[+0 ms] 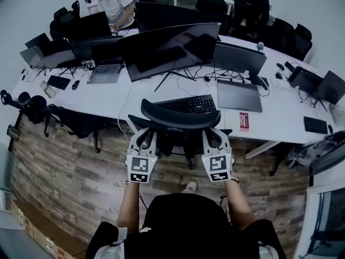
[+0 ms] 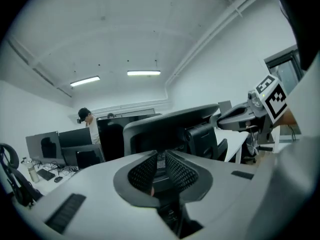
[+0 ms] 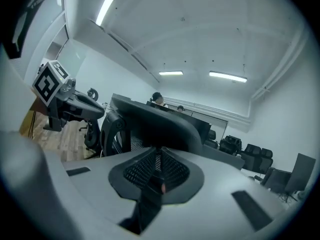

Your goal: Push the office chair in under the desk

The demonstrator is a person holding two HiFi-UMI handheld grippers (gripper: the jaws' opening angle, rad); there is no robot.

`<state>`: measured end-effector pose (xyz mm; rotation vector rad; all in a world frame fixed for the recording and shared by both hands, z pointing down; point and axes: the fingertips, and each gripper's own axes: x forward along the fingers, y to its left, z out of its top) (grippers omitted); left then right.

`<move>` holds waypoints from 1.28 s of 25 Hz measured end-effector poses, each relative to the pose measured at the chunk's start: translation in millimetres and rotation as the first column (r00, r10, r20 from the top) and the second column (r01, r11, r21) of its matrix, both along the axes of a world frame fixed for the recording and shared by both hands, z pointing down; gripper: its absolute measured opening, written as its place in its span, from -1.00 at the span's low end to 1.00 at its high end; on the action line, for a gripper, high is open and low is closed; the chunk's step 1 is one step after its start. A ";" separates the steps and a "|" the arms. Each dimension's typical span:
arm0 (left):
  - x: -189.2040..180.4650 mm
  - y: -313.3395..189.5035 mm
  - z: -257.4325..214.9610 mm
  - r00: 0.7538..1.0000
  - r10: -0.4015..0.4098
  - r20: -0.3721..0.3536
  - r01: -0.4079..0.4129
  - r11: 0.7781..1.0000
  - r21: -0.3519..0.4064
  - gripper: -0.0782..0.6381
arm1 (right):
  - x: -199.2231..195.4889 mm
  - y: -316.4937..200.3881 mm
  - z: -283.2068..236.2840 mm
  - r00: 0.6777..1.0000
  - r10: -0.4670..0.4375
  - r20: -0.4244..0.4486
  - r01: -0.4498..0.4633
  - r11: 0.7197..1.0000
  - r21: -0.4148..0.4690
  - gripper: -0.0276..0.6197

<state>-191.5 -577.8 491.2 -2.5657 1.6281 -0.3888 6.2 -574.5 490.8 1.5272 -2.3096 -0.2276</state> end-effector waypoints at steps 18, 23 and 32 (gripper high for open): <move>-3.4 11.7 -14.1 0.998 -0.052 -0.027 0.053 0.996 0.066 -0.74 | -7.9 -1.2 -13.3 0.994 -0.017 0.106 0.014 1.000 0.026 -0.83; -6.0 11.4 -15.2 0.998 -0.063 -0.020 0.064 0.996 0.067 -0.74 | -12.7 -2.5 -14.2 0.994 -0.027 0.107 0.024 0.999 0.027 -0.83; -8.6 12.6 -15.6 0.996 -0.076 -0.042 0.078 0.995 0.064 -0.74 | -14.4 -1.3 -8.0 0.995 -0.029 0.094 0.028 1.000 0.011 -0.84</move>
